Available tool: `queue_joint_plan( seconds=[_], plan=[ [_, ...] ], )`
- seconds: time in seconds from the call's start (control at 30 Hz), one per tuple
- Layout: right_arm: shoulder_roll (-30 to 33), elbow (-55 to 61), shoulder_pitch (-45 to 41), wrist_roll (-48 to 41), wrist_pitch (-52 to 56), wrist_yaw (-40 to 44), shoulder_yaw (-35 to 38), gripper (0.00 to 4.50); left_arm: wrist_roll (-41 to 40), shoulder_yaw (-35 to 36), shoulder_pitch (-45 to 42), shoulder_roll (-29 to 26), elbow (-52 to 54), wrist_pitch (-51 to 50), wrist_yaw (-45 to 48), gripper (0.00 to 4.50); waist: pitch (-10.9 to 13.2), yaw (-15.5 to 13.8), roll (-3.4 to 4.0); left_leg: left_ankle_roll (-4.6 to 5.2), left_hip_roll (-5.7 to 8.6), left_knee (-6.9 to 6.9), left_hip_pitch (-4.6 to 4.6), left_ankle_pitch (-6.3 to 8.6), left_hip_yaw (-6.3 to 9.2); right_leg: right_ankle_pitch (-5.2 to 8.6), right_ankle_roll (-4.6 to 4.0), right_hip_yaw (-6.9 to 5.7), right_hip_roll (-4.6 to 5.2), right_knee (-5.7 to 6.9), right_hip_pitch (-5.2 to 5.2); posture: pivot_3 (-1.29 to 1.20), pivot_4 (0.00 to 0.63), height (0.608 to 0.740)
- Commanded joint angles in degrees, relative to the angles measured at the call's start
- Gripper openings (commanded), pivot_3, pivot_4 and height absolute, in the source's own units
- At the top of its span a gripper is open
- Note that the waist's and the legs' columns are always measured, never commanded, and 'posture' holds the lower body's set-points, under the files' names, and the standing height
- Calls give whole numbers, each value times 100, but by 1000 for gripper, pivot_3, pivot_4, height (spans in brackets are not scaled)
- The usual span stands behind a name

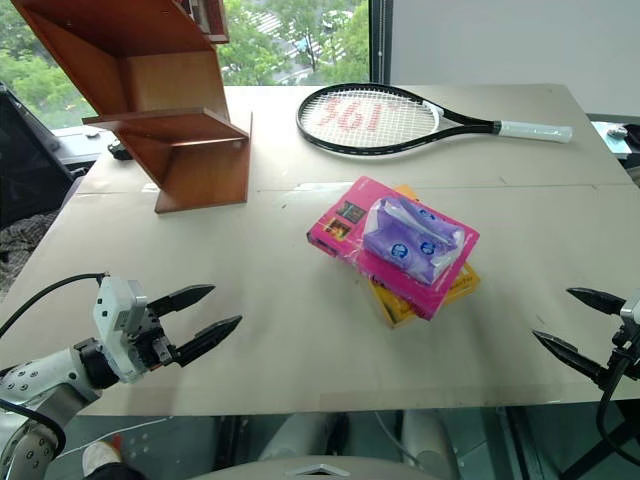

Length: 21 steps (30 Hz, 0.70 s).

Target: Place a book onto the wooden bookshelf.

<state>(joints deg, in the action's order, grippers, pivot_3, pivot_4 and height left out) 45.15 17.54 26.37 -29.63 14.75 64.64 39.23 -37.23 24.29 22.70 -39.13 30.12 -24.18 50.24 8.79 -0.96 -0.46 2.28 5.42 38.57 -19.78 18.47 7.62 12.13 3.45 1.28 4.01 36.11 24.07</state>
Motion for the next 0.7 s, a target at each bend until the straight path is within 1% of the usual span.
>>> queue_joint_plan(
  seconds=[0.03,0.1,0.13,0.2,0.27,0.33,0.37,0.47,0.5,0.53,0.6,0.7],
  plan=[
    [-24,603,-337,-130,232,-526,-154,4500,-176,93,-345,-111,118,2,-39,4475,0,1,0,0,0,-1,0,0,0,0,0,0,0,-1,0,0,150,740],
    [-16,1171,-884,-319,769,-1228,-475,4500,-507,73,-868,-183,252,-231,-186,4475,4,10,5,-2,-3,-6,1,-1,1,-1,-1,-1,-2,-3,0,0,150,740],
    [51,1360,-1104,-467,1002,-1378,-575,4500,-654,90,-1046,-231,302,-323,-181,4475,6,11,9,-5,-4,-6,2,-2,0,-3,-2,-2,-3,-3,0,0,150,740],
    [296,1608,-1379,-1040,1722,-1510,-595,4500,-839,160,-1200,-362,356,-481,-114,4475,5,11,14,-12,-6,-5,1,-6,3,-6,-5,-14,0,-2,1,0,150,740],
    [545,1772,-1712,-1626,2223,-1571,-602,4500,-1011,245,-1249,-511,484,-529,18,4475,4,13,15,-8,-6,-9,1,-6,3,-5,-5,-15,0,-6,2,0,150,740],
    [797,1827,-2188,-2031,2606,-1725,-764,4500,-974,277,-1158,-657,702,-338,344,4475,8,25,12,-4,-6,-15,-2,-3,8,-5,-5,-19,-3,-18,5,0,150,740],
    [925,1858,-2429,-2081,2756,-1800,-954,4500,-976,283,-1125,-696,795,-252,481,4475,9,20,12,-1,-6,-23,-9,-1,7,-5,-6,-20,-3,-25,14,0,150,740],
    [1234,1948,-3137,-1726,2949,-1978,-1874,4500,-1422,330,-977,-964,947,-445,1022,4475,10,18,13,3,-6,-29,-18,2,2,-4,-6,-23,-1,-36,23,0,150,740],
    [1247,1919,-3339,-1643,2969,-2015,-2128,4500,-1500,347,-911,-1065,969,-510,1182,4475,11,22,11,3,-7,-29,-21,2,3,-4,-6,-26,0,-36,26,0,150,740],
    [1204,1850,-3550,-1573,2938,-2000,-2372,4500,-1408,338,-877,-1119,990,-400,1322,4475,12,20,13,3,-8,-28,-22,2,5,-4,-6,-27,-1,-36,25,0,150,740],
    [1085,1612,-3917,-1505,3023,-2002,-2809,4500,-1494,419,-885,-1121,1028,-306,1407,4475,15,10,16,3,-8,-27,-22,2,3,-4,-7,-29,0,-35,25,0,150,740],
    [1034,1187,-4273,-865,2843,-1948,-3535,4500,-1636,512,-901,-1101,1101,-340,1341,4475,16,0,14,4,-7,-23,-23,2,6,-4,-7,-29,3,-34,20,0,150,740]
  ],
)
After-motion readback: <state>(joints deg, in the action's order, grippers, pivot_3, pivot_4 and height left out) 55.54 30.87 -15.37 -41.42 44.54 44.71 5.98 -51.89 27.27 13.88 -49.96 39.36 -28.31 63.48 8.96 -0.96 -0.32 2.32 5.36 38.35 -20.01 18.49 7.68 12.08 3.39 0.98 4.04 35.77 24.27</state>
